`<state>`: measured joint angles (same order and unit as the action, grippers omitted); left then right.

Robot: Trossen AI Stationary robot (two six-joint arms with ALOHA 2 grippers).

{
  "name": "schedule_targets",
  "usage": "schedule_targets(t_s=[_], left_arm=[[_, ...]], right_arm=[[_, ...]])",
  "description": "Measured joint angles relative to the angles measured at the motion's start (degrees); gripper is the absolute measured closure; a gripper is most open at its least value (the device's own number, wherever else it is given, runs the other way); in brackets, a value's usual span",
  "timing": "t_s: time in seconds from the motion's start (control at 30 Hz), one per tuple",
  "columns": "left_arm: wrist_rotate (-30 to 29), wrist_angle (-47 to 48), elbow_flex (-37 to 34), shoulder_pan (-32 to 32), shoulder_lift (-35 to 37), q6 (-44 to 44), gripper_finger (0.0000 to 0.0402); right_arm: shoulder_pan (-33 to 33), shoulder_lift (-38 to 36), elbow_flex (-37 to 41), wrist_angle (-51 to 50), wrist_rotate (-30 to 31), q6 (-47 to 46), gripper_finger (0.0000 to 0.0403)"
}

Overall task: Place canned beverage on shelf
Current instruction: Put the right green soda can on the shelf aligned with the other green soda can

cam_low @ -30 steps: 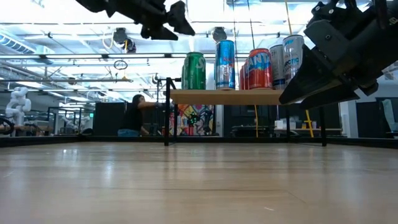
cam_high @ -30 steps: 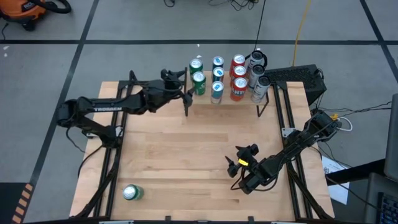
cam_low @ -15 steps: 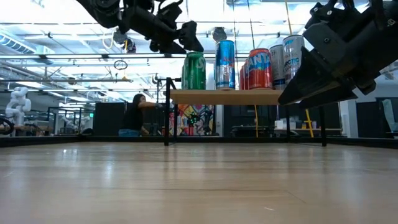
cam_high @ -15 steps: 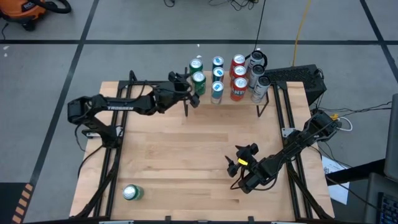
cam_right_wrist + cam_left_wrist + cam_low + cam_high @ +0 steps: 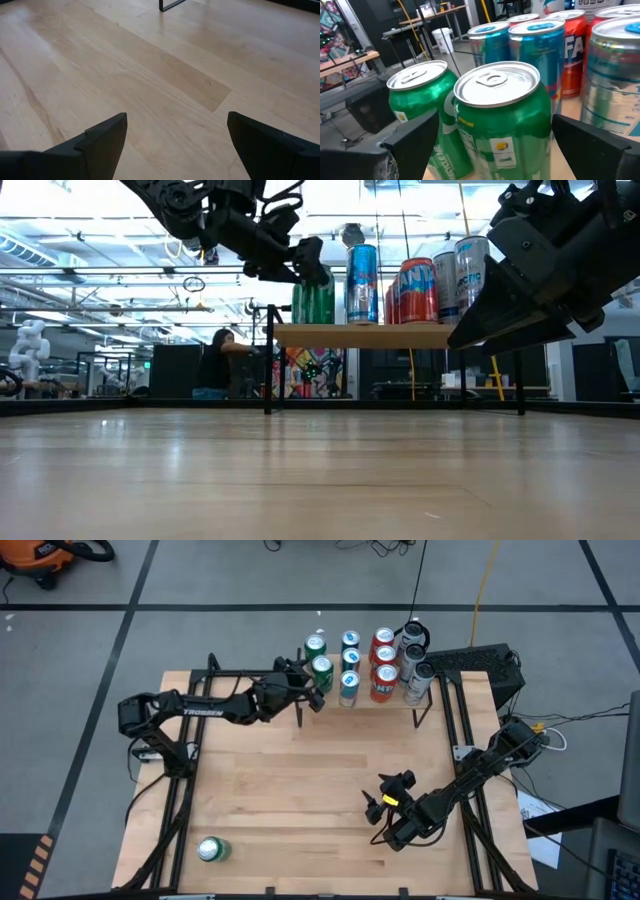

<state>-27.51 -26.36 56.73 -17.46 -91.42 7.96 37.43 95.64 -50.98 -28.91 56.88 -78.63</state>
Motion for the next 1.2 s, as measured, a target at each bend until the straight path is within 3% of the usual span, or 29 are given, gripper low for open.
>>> schedule_targets(t_s=[0.13,0.33,0.77,1.2], left_arm=[[-0.11,-0.12,0.0,0.13,0.0,-0.1,0.0016],[-6.74,0.27,-0.02,0.38,0.0,-0.13,0.0016],[-12.5,2.27,-0.02,1.14,0.41,-0.1,0.0016],[-15.59,5.29,-0.07,1.12,1.6,-0.1,0.0016]], right_arm=[[0.0,0.0,0.0,0.0,-0.11,0.0,0.0069],[0.04,0.0,0.0,-0.01,-0.15,0.0,0.0069],[0.07,0.0,0.0,-0.02,-0.17,0.02,0.0069],[0.19,0.0,0.0,0.02,-0.22,-0.05,0.0069]])
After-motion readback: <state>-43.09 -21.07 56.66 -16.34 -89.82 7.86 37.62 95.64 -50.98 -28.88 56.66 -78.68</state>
